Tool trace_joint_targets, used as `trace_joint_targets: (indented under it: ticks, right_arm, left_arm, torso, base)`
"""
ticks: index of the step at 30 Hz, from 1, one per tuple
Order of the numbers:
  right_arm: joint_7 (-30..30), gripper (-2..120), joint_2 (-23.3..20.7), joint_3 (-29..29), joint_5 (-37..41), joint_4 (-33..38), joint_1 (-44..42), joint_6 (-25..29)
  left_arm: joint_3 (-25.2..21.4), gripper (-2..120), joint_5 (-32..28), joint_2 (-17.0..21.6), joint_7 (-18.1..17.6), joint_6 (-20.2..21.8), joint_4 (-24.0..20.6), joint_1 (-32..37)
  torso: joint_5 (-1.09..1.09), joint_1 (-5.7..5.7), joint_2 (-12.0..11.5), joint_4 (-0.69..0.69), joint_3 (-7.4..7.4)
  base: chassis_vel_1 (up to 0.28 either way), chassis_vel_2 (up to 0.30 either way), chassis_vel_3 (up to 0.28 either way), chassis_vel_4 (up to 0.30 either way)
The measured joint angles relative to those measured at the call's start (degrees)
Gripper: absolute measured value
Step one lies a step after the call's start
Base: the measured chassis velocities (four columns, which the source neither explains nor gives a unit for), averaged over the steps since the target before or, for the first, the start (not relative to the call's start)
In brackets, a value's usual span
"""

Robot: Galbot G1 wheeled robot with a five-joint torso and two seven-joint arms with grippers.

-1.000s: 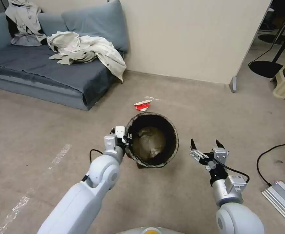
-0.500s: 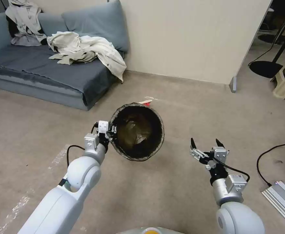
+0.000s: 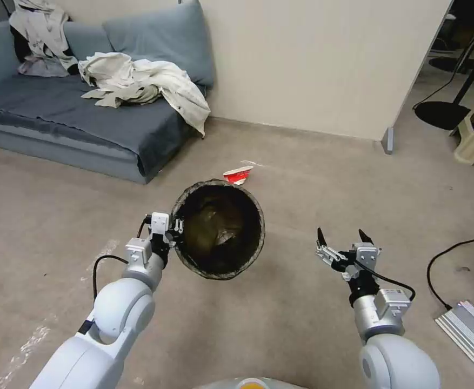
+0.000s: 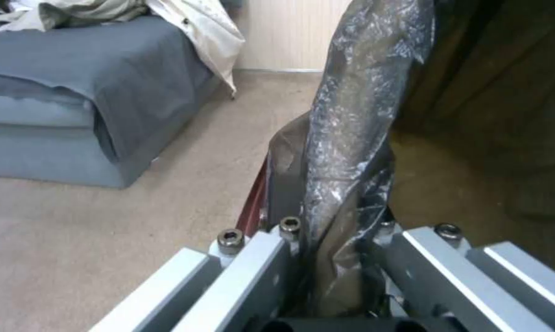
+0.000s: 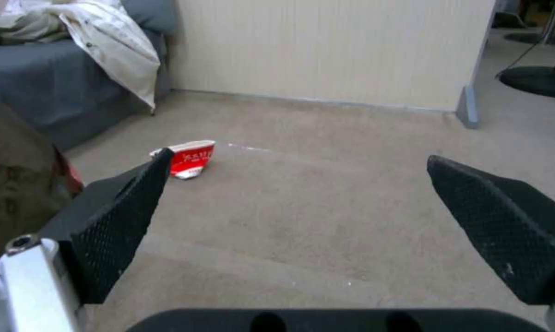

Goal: Pick up the trash can from the floor.

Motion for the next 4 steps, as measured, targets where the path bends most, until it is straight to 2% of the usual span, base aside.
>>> trace_joint_targets:
  ticks: [4]
  right_arm:
    - [0.0,100,0.1,-0.1,-0.1,0.0,0.1,0.0]
  left_arm:
    - [0.0,1,0.0,-0.1,0.0,0.0,-0.4,0.2]
  torso:
    - [0.00,0.00,0.0,0.00,0.00]
  base:
    - [0.000,0.000,0.000,0.000]
